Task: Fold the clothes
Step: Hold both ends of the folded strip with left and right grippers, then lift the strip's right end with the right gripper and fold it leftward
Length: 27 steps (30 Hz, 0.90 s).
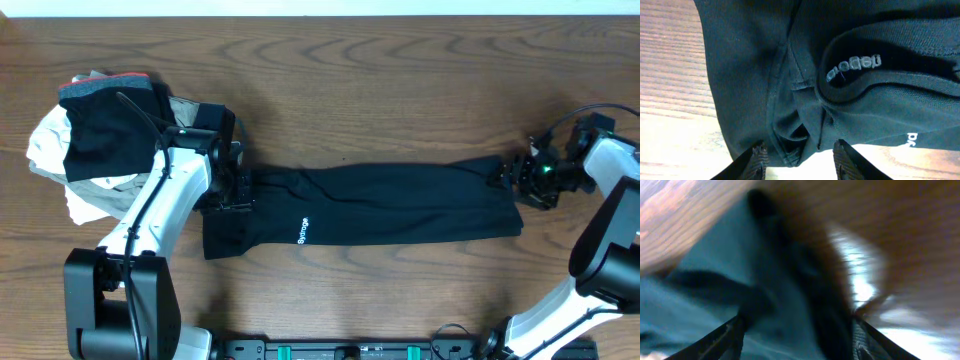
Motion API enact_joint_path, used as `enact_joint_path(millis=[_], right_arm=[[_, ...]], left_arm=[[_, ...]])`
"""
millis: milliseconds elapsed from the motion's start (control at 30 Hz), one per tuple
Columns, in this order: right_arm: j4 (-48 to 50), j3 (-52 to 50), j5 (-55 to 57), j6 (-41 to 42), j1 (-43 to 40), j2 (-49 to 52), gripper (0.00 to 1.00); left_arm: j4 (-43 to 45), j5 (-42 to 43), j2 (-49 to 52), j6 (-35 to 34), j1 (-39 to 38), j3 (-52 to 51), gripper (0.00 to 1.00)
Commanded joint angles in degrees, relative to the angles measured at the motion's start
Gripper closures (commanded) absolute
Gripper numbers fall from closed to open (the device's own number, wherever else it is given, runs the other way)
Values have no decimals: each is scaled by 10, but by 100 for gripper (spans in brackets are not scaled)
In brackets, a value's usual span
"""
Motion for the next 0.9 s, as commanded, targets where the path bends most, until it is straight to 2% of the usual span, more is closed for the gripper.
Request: enact_joint_path(millis=[0,67,167,233,333,500,867], right_arm=[[-6,-27,3,-23,28,60,39],[-7,-27,5,-25,33,60,48],[-6,-27,7,-25,31,59,77],[-3,-26,7,-24,31,59,96],[1,-20,7,-19,27,59,99],[-19,32,25,15,7,45,99],[-177,230,194,45,-66,24,99]], left_arm=[[-3,-1,7,-4,0,5,55],[-4,-1,7,-4,0,5,55],[-11,-1,7,-4,0,5,55],[-16,0,7,-4,0,5,59],[-19,28,5,-3,0,5,70],[-14,106,-9,-3,0,6,77],[5,124,-59,-3,0,8,78]])
